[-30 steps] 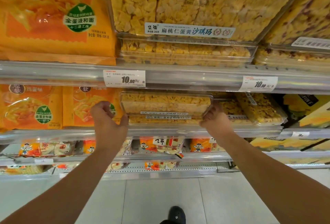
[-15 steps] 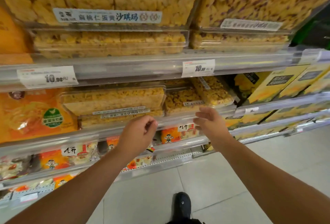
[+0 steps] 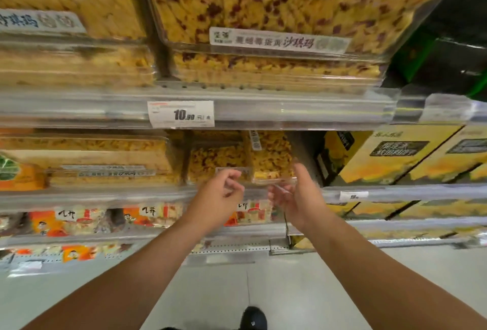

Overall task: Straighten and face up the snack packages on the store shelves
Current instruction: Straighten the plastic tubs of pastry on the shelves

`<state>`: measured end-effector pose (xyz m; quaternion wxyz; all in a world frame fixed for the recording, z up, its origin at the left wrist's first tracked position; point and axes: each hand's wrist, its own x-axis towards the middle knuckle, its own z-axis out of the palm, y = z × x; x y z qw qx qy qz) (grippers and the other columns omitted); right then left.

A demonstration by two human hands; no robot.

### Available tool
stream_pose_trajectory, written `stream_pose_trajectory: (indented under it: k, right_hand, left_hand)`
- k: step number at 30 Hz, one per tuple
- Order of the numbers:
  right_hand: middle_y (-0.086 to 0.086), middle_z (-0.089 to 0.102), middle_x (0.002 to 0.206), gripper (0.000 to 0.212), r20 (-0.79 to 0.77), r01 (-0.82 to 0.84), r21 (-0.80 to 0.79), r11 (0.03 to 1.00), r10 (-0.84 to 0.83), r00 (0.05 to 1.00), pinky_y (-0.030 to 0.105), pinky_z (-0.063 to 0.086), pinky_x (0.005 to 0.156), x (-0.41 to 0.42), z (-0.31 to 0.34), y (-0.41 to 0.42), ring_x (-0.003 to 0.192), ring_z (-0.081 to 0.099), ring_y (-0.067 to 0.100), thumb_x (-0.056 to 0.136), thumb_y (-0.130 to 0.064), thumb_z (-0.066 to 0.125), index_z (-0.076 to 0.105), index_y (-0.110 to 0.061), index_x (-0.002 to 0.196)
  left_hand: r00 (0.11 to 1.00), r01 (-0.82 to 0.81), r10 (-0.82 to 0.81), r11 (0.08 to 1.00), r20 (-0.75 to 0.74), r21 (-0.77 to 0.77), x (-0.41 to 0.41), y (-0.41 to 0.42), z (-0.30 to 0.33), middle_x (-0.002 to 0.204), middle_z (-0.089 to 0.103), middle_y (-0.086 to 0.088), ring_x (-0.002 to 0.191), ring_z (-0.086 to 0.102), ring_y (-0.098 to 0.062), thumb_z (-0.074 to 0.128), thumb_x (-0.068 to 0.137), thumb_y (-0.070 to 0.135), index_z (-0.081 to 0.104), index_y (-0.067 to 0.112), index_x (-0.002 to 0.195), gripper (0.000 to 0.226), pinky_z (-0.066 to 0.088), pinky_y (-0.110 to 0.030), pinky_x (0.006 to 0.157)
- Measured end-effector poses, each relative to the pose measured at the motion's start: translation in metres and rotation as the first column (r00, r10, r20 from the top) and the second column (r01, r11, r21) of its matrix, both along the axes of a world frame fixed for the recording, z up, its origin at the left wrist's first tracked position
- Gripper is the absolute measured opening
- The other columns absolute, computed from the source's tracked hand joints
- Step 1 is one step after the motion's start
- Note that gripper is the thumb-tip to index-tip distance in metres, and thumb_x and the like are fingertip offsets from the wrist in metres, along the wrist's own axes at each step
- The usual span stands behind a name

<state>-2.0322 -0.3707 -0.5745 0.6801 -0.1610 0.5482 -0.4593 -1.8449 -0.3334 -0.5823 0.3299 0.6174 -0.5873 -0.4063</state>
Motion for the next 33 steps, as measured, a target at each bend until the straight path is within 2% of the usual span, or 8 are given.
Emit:
stream_pose_trajectory:
  k: [7, 12, 16, 19, 22, 25, 29, 33]
  right_hand:
    - [0.023, 0.070, 0.092, 0.053, -0.048, -0.022, 0.012, 1.000, 0.022, 0.999, 0.035, 0.057, 0.060, -0.010, 0.003, -0.006, 0.066, 0.069, 0.029, 0.087, -0.018, 0.070, 0.039, -0.009, 0.130]
    - [0.023, 0.072, 0.076, 0.036, -0.124, -0.298, 0.140, 0.944, 0.316, 0.941, 0.033, 0.057, 0.052, -0.044, 0.029, -0.007, 0.058, 0.066, 0.027, 0.087, -0.010, 0.068, 0.054, 0.007, 0.116]
    - [0.022, 0.071, 0.099, 0.033, -0.401, -0.417, 0.073, 0.906, 0.409, 0.820, 0.032, 0.057, 0.059, -0.072, 0.057, -0.029, 0.074, 0.073, 0.027, 0.085, -0.004, 0.066, 0.057, 0.003, 0.116]
    - [0.008, 0.070, 0.093, 0.044, -0.675, -0.450, 0.021, 0.893, 0.345, 0.653, 0.033, 0.057, 0.063, -0.074, 0.076, -0.047, 0.080, 0.068, 0.025, 0.078, -0.001, 0.075, 0.061, -0.013, 0.117]
    - [-0.002, 0.066, 0.100, 0.034, -0.821, -0.493, 0.025, 0.870, 0.299, 0.486, 0.028, 0.051, 0.071, -0.071, 0.084, -0.059, 0.087, 0.061, 0.014, 0.075, -0.011, 0.082, 0.063, -0.020, 0.101]
    - [-0.001, 0.061, 0.115, 0.049, -0.919, -0.614, 0.145, 0.776, 0.335, 0.207, 0.038, 0.046, 0.100, -0.066, 0.083, -0.068, 0.113, 0.056, 0.023, 0.083, -0.026, 0.077, 0.058, -0.017, 0.128]
    - [0.006, 0.061, 0.124, 0.048, -0.899, -0.609, 0.145, 0.780, 0.361, 0.249, 0.044, 0.044, 0.102, -0.068, 0.078, -0.078, 0.115, 0.054, 0.027, 0.086, -0.022, 0.073, 0.057, -0.014, 0.130]
    - [0.005, 0.060, 0.116, 0.036, -0.885, -0.629, 0.144, 0.764, 0.384, 0.264, 0.039, 0.044, 0.095, -0.072, 0.075, -0.084, 0.108, 0.052, 0.025, 0.090, -0.014, 0.068, 0.058, -0.018, 0.124]
  left_hand:
    - [0.997, -0.069, 0.070, 0.996, -0.023, 0.057, -0.026, -0.002, 0.008, 0.097, 0.062, 0.019, 0.079, 0.058, 0.015, 0.062, 0.092, 0.029, 0.053, 0.039, 0.114, 0.026, 0.043, -0.004, 0.054]
    - [0.996, -0.077, 0.075, 0.997, 0.051, 0.028, -0.015, -0.003, 0.021, 0.099, 0.062, 0.019, 0.081, 0.060, 0.014, 0.059, 0.094, 0.029, 0.053, 0.036, 0.118, 0.026, 0.050, -0.012, 0.060]
    - [0.984, -0.096, 0.109, 0.991, 0.143, -0.095, 0.004, -0.009, 0.044, 0.100, 0.061, 0.019, 0.085, 0.060, 0.006, 0.058, 0.094, 0.024, 0.055, 0.038, 0.111, 0.022, 0.048, -0.012, 0.067]
    - [0.945, -0.074, 0.120, 0.985, 0.304, -0.157, 0.018, -0.010, 0.059, 0.107, 0.060, 0.010, 0.078, 0.058, 0.006, 0.056, 0.095, 0.026, 0.057, 0.033, 0.123, 0.028, 0.045, -0.008, 0.068]
    - [0.840, -0.011, 0.117, 0.980, 0.530, -0.198, 0.031, -0.013, 0.075, 0.097, 0.057, -0.001, 0.064, 0.059, -0.006, 0.055, 0.094, 0.027, 0.052, 0.031, 0.134, 0.040, 0.039, -0.009, 0.053]
    - [0.593, 0.033, 0.108, 0.987, 0.798, -0.158, 0.042, -0.022, 0.085, 0.128, 0.057, -0.014, 0.120, 0.052, -0.029, 0.054, 0.093, 0.034, 0.041, 0.024, 0.143, 0.053, 0.043, -0.035, 0.095]
    - [0.334, 0.039, -0.017, 0.999, 0.942, 0.004, 0.054, -0.034, 0.089, 0.147, 0.042, -0.012, 0.134, 0.039, -0.035, 0.049, 0.095, 0.042, 0.035, 0.017, 0.139, 0.052, 0.037, -0.045, 0.109]
    - [0.247, 0.117, -0.070, 0.992, 0.967, 0.042, 0.063, -0.044, 0.089, 0.147, 0.042, -0.010, 0.131, 0.044, -0.036, 0.052, 0.094, 0.040, 0.033, 0.022, 0.133, 0.048, 0.046, -0.045, 0.097]
